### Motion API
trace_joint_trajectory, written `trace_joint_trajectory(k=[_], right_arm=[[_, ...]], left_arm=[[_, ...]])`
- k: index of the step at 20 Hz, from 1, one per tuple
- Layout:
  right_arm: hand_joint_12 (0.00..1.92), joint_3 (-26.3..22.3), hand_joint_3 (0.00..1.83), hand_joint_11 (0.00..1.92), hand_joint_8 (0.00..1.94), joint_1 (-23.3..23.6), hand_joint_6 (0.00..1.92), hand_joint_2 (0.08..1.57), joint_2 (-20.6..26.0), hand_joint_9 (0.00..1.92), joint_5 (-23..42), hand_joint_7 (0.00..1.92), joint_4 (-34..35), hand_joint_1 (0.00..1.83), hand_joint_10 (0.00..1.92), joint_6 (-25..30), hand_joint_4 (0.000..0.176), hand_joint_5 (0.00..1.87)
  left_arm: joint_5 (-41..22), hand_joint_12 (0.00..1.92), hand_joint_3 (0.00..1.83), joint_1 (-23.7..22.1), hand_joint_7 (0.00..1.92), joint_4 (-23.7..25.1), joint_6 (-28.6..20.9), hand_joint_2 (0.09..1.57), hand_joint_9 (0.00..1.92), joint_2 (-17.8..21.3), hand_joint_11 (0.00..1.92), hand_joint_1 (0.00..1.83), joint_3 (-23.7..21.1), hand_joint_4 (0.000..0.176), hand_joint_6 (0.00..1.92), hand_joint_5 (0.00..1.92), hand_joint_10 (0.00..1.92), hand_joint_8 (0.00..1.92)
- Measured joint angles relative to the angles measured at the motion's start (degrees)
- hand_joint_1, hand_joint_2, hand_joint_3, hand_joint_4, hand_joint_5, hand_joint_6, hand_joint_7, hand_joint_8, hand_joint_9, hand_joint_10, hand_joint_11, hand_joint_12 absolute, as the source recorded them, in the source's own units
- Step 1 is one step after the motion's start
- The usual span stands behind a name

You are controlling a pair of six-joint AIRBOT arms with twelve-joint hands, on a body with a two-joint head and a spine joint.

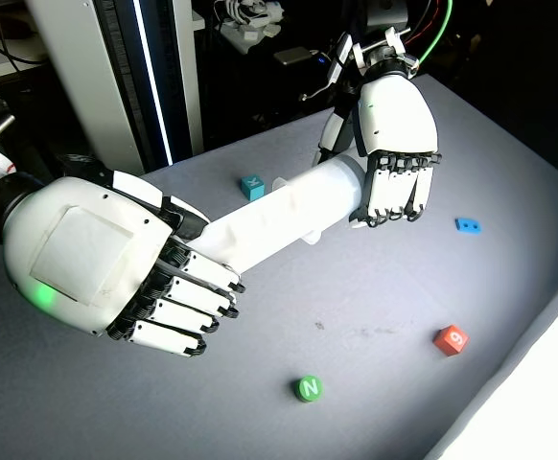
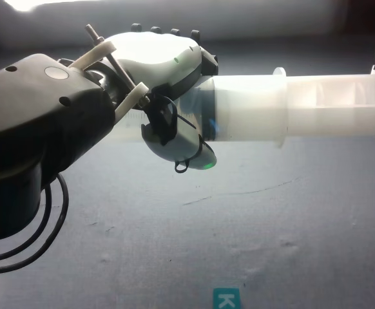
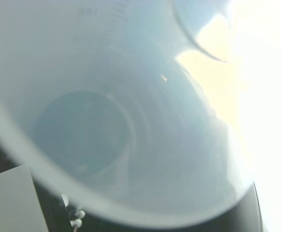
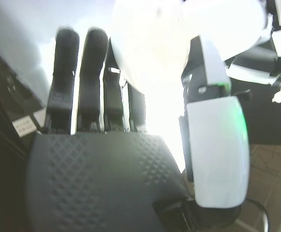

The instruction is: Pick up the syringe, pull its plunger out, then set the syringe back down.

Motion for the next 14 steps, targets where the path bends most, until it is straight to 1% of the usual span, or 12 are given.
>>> trace_joint_trajectory(k=[1,2,3,4,6,7,8,9,10,11,12,14], right_arm=[[1.75,0.0,0.00,0.35,1.61,-0.3,1.39,1.29,0.1,0.46,0.3,0.65,0.0,1.12,1.58,0.0,0.000,0.69],[1.79,0.0,0.00,0.33,1.63,-0.6,1.44,1.30,0.2,0.44,0.4,0.63,-0.1,1.11,1.61,0.0,0.003,0.67],[1.80,0.0,0.00,0.32,1.61,-0.8,1.44,1.30,0.5,0.43,0.3,0.62,-0.1,1.11,1.62,0.0,0.006,0.68],[1.76,0.0,0.00,0.33,1.58,-0.8,1.38,1.28,0.7,0.45,0.3,0.64,-0.2,1.13,1.58,0.0,0.001,0.73],[1.69,0.0,0.00,0.35,1.55,-1.3,1.38,1.28,0.9,0.48,0.8,0.66,-0.4,1.12,1.51,0.0,0.008,0.72],[1.69,0.0,0.00,0.35,1.59,-1.4,1.39,1.29,0.9,0.47,0.7,0.65,-0.5,1.12,1.51,0.0,0.000,0.70],[1.69,0.0,0.00,0.35,1.62,-1.4,1.39,1.30,1.0,0.47,0.7,0.65,-0.8,1.12,1.53,0.0,0.000,0.68],[1.68,0.1,0.00,0.37,1.59,-2.1,1.42,1.30,1.4,0.48,1.0,0.66,-1.0,1.11,1.54,0.2,0.006,0.68],[1.72,0.1,0.00,0.36,1.58,-2.1,1.41,1.29,1.5,0.47,1.1,0.66,-1.0,1.12,1.56,0.2,0.007,0.69],[1.71,0.1,0.00,0.35,1.62,-2.3,1.39,1.29,1.6,0.47,1.3,0.65,-1.2,1.12,1.57,0.2,0.000,0.69],[1.71,0.1,0.00,0.36,1.62,-2.5,1.39,1.29,1.6,0.47,1.6,0.65,-1.2,1.12,1.58,0.2,0.000,0.69],[1.65,0.2,0.00,0.39,1.58,-2.8,1.44,1.30,1.6,0.50,1.7,0.67,-1.3,1.11,1.54,0.2,0.008,0.67]], left_arm=[[0.0,1.36,0.00,0.0,0.89,0.0,0.0,1.16,0.77,0.0,0.46,1.36,0.0,0.000,1.15,0.90,1.36,1.09],[0.0,1.35,0.00,0.0,0.90,0.0,0.0,1.16,0.78,0.0,0.49,1.36,0.0,0.000,1.18,0.89,1.34,1.05],[0.1,1.35,0.00,0.0,0.91,0.0,0.1,1.16,0.78,0.0,0.49,1.36,0.0,0.000,1.18,0.89,1.34,1.04],[0.1,1.35,0.00,0.0,0.90,0.0,0.1,1.16,0.78,0.0,0.50,1.36,0.0,0.000,1.19,0.88,1.35,1.05],[-0.1,1.38,0.00,0.0,0.88,0.0,0.2,1.17,0.75,0.0,0.45,1.35,0.0,0.000,1.18,0.89,1.38,1.09],[0.0,1.38,0.00,0.0,0.88,0.0,0.2,1.17,0.75,0.0,0.44,1.35,0.0,0.000,1.20,0.88,1.36,1.09],[-0.1,1.38,0.00,0.0,0.91,-0.1,0.2,1.16,0.77,0.0,0.48,1.36,0.0,0.000,1.21,0.88,1.35,1.03],[-0.1,1.38,0.00,0.0,0.91,-0.1,0.3,1.16,0.77,0.0,0.48,1.36,0.0,0.000,1.22,0.88,1.35,1.03],[0.0,1.38,0.00,0.0,0.90,0.0,0.3,1.16,0.75,0.0,0.47,1.35,0.0,0.000,1.21,0.88,1.36,1.05],[0.0,1.37,0.00,0.0,0.89,-0.1,0.3,1.17,0.75,0.0,0.45,1.35,0.0,0.000,1.22,0.87,1.37,1.07],[-0.1,1.37,0.00,0.0,0.87,-0.1,0.3,1.17,0.74,0.0,0.45,1.35,0.0,0.000,1.25,0.86,1.38,1.09],[-0.2,1.34,0.00,0.0,0.87,-0.1,0.5,1.18,0.75,0.0,0.47,1.35,0.0,0.000,1.28,0.85,1.37,1.09]])
